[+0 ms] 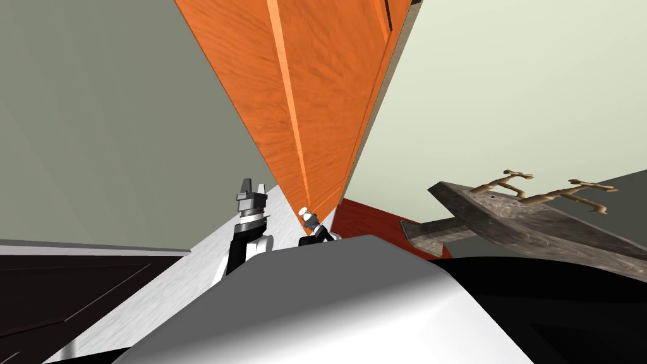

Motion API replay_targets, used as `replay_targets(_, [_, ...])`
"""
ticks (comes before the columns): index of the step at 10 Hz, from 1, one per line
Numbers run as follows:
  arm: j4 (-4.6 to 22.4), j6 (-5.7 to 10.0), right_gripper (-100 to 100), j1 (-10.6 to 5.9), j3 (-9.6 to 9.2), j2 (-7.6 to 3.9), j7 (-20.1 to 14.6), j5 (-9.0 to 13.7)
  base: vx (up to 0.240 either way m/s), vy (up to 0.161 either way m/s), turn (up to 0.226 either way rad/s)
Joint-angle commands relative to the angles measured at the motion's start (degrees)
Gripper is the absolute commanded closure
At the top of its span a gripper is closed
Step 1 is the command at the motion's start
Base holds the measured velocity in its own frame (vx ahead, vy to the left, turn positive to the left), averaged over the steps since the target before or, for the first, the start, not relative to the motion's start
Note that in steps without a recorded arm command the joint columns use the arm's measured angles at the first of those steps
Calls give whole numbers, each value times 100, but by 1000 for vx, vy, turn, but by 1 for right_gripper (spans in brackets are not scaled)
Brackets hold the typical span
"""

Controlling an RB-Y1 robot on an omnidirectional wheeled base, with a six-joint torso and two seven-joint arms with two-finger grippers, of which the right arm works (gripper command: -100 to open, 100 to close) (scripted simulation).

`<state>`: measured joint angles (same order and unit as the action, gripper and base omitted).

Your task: Push the door open

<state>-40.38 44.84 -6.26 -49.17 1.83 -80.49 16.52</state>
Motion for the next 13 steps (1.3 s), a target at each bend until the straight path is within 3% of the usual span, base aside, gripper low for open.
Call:
replay_targets(1, [5,11,100,-3,7,-9,-5,3,-10,-6,7])
replay_targets(5, [5,11,100,-3,7,-9,-5,3,-4,-4,-1])
replay_targets(6, [22,-3,100,5,96,-125,27,43,52,111,-25])
replay_targets(9, [22,4,100,4,177,-198,53,80,76,138,-38])
replay_targets(13, [25,29,100,-2,479,-376,150,218,100,156,-47])
